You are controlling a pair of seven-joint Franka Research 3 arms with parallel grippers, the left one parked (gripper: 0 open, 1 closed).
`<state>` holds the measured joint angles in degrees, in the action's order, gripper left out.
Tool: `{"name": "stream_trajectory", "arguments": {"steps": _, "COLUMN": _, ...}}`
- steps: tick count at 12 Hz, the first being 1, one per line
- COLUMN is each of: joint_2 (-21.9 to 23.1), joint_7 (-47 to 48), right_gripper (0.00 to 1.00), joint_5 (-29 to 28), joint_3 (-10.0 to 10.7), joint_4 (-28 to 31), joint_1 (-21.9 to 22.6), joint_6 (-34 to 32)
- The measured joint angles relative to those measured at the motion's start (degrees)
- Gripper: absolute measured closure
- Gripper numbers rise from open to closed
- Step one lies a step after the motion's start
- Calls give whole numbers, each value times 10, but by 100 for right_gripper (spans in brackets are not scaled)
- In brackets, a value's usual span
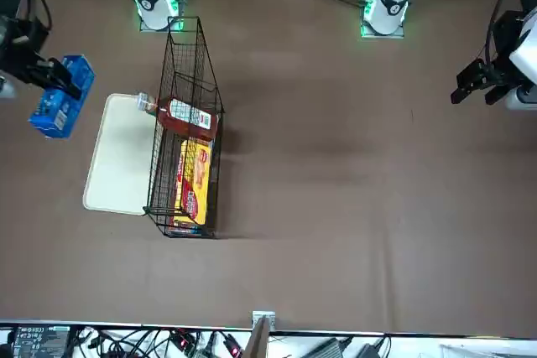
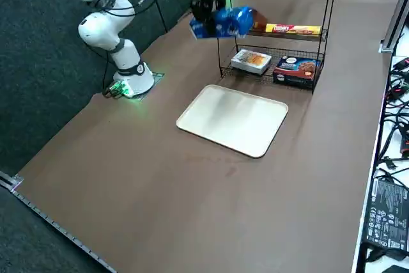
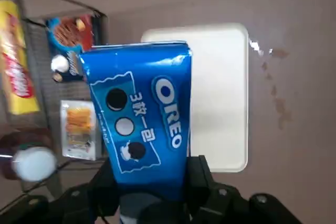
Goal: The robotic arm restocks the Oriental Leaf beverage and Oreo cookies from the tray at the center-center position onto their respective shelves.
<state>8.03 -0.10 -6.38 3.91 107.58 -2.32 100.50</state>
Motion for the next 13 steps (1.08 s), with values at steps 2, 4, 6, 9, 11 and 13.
{"name": "stream_trajectory", "arguments": {"steps": 2, "joint_2": -1, "joint_7": 0, "right_gripper": 37, "joint_5": -8, "joint_3": -4, "joint_4": -40, "joint_1": 2, "joint_6": -19}}
{"name": "stream_trajectory", "arguments": {"steps": 4, "joint_2": -3, "joint_7": 12, "right_gripper": 37, "joint_5": -39, "joint_3": -11, "joint_4": -68, "joint_1": 5, "joint_6": -27}}
{"name": "stream_trajectory", "arguments": {"steps": 6, "joint_2": -10, "joint_7": 48, "right_gripper": 37, "joint_5": -58, "joint_3": -19, "joint_4": -102, "joint_1": 19, "joint_6": -35}}
{"name": "stream_trajectory", "arguments": {"steps": 9, "joint_2": -26, "joint_7": 101, "right_gripper": 37, "joint_5": -57, "joint_3": -33, "joint_4": -162, "joint_1": 56, "joint_6": -74}}
{"name": "stream_trajectory", "arguments": {"steps": 11, "joint_2": -43, "joint_7": 138, "right_gripper": 37, "joint_5": -57, "joint_3": -39, "joint_4": -199, "joint_1": 80, "joint_6": -100}}
{"name": "stream_trajectory", "arguments": {"steps": 13, "joint_2": -65, "joint_7": 189, "right_gripper": 37, "joint_5": -57, "joint_3": -40, "joint_4": -227, "joint_1": 120, "joint_6": -109}}
